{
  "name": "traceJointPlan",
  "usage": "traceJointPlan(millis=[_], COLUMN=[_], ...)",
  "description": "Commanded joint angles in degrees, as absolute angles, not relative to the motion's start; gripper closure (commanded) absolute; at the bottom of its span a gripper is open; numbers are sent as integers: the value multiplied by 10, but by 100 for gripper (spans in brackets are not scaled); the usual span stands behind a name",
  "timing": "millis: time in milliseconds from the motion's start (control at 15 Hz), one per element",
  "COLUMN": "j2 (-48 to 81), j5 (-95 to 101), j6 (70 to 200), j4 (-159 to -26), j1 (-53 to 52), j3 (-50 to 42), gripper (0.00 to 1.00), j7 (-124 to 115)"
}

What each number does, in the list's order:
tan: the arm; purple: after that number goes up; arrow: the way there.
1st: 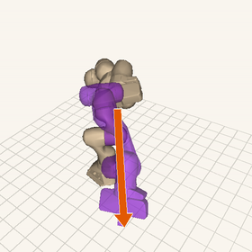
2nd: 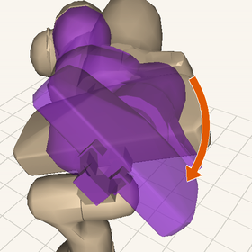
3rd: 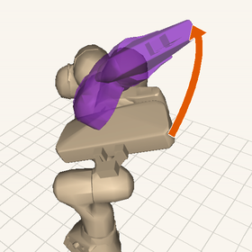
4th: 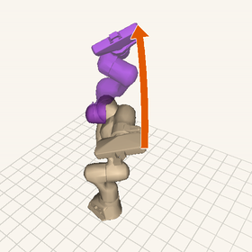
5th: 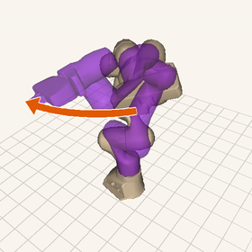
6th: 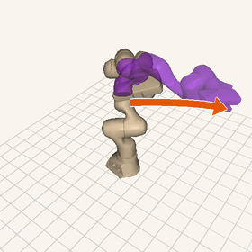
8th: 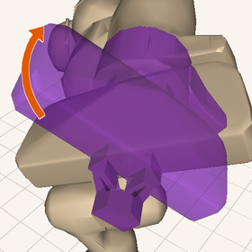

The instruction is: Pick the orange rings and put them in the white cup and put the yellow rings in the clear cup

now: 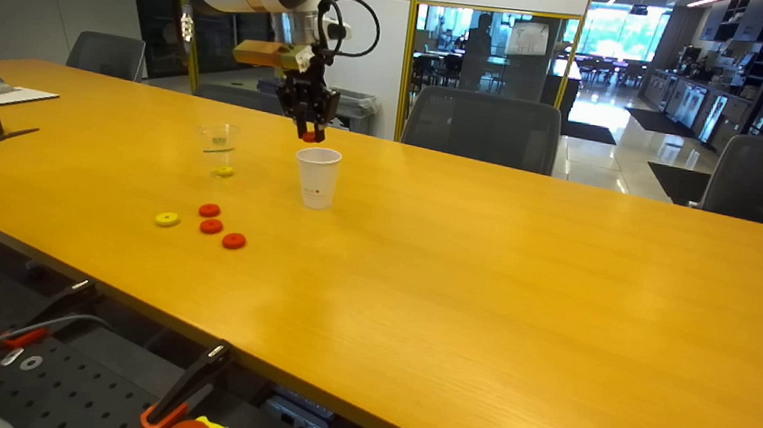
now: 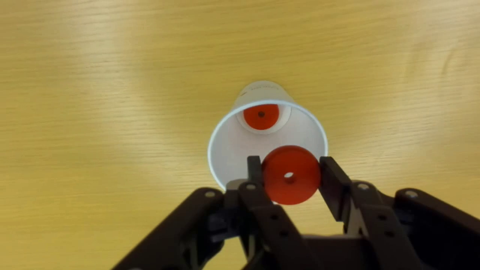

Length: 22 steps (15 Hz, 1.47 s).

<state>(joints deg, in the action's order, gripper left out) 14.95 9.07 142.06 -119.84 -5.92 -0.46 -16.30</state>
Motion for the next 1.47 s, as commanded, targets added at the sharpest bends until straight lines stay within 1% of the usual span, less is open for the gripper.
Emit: traceJointPlan(millis=[0, 67, 133, 200, 267, 467, 533, 600, 933, 1200, 1400], j2=[171, 175, 180, 183, 186, 183, 175, 165, 102, 60, 55], j5=[80, 80, 75, 74, 73, 67, 66, 69, 65, 32, 7], j6=[1399, 1399, 1395, 1393, 1391, 1389, 1388, 1388, 1377, 1386, 1407], j4=[-1167, -1164, -1159, -1157, -1154, -1155, -1162, -1172, -1242, -1316, -1354], j1=[-53, -52, -50, -49, -49, -49, -50, -53, -61, -69, -84], j3=[-4, -5, -3, -3, -3, -3, -3, -4, 5, 35, 59], gripper=[83, 83, 33, 33, 28, 4, 1, 0, 0, 0, 0], j7=[-148, -148, -147, -146, -146, -147, -150, -157, -172, -168, -175])
